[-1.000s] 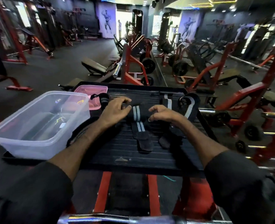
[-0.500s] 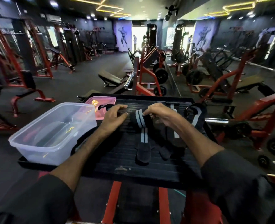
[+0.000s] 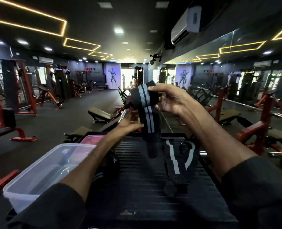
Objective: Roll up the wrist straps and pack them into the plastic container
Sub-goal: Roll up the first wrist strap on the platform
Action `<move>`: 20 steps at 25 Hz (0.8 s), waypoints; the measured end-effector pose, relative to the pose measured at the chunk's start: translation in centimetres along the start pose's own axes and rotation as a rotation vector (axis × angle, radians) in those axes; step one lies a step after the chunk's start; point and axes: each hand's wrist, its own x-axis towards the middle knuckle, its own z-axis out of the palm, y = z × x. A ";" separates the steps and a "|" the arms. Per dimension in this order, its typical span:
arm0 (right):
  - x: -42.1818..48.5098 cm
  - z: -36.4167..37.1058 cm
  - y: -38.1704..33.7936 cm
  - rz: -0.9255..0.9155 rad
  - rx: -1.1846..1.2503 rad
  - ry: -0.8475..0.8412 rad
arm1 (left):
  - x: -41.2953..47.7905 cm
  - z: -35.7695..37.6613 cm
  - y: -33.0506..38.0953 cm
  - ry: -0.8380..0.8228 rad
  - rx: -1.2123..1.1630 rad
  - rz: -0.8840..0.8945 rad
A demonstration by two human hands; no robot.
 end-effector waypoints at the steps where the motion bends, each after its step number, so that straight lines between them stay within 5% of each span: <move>1: -0.4 0.3 -1.0 -0.030 0.025 0.000 | 0.6 -0.1 1.0 0.030 -0.004 0.038; 5: -2.2 1.8 -3.8 -0.124 0.156 0.001 | 3.6 -2.5 2.7 0.170 -0.090 0.113; 14: -3.1 3.2 -2.3 -0.320 0.215 0.254 | -3.7 -1.0 3.9 -0.176 -0.144 0.066; 20: -2.1 3.3 8.6 -0.113 0.356 0.362 | -9.9 2.3 -1.1 -0.304 0.016 -0.151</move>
